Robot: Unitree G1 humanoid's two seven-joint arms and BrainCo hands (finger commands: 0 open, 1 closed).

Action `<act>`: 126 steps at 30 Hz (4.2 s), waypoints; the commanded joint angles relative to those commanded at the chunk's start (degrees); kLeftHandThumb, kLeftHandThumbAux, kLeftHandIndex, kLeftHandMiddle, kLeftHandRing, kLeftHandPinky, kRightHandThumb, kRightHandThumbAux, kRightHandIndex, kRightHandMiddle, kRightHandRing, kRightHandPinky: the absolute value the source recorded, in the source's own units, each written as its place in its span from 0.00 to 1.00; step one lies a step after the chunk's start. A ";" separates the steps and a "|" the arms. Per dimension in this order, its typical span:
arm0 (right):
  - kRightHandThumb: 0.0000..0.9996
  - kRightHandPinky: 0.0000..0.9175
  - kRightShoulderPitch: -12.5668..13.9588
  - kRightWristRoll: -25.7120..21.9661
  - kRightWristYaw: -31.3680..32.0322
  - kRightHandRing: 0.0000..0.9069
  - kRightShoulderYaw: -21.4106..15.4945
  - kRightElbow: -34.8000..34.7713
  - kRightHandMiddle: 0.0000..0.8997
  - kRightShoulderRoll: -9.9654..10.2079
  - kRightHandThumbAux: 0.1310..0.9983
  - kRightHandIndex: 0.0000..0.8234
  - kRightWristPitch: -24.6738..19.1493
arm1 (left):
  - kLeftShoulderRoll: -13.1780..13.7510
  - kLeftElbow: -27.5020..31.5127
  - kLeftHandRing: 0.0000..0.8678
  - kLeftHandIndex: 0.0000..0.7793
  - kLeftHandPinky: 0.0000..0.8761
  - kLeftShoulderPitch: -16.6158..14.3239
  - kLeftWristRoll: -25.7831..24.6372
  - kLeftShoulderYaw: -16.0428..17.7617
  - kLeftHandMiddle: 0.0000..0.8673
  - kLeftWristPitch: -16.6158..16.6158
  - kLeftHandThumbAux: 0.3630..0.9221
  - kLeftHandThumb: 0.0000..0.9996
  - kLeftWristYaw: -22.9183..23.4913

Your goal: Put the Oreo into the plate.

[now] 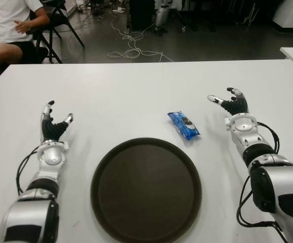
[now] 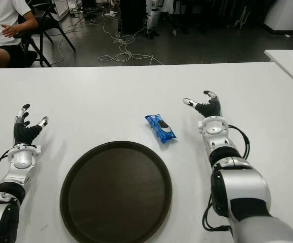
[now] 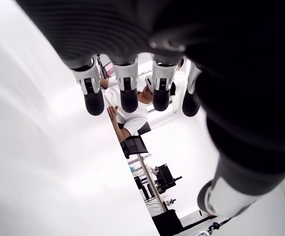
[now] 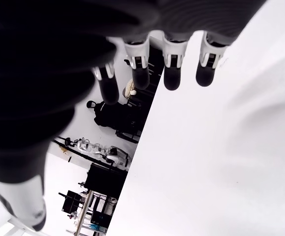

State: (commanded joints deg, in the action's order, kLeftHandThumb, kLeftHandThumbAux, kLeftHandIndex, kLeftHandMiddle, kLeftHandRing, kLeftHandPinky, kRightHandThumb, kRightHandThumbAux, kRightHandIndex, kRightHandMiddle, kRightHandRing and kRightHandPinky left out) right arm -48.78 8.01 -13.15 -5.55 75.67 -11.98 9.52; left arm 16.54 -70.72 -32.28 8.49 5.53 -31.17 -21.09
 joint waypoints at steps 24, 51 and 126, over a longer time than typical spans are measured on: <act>0.00 0.06 -0.16 0.74 -0.49 0.07 0.93 -0.08 0.07 -0.09 0.64 0.15 -0.97 | 0.06 0.03 0.04 0.06 0.02 0.03 0.10 -0.05 0.07 0.41 0.70 0.00 -0.31; 0.00 0.04 -0.15 0.71 -0.73 0.06 1.39 0.03 0.07 -0.09 0.62 0.20 -1.32 | 0.14 -0.04 0.05 0.06 0.03 -0.04 0.25 -0.11 0.08 0.74 0.67 0.00 -0.64; 0.00 0.00 5.98 4.66 12.41 0.00 9.43 -10.44 0.04 -0.89 0.52 0.08 20.46 | -0.19 0.05 0.05 0.07 0.03 0.19 0.07 -0.05 0.08 0.53 0.68 0.00 -1.23</act>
State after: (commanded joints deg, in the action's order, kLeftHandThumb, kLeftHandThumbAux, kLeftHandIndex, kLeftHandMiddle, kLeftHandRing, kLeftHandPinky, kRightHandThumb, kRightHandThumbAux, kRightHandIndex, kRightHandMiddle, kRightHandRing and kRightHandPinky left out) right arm -42.80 12.68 -0.74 3.88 65.22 -12.86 29.98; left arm 16.35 -70.67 -32.09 8.56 5.48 -30.64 -22.32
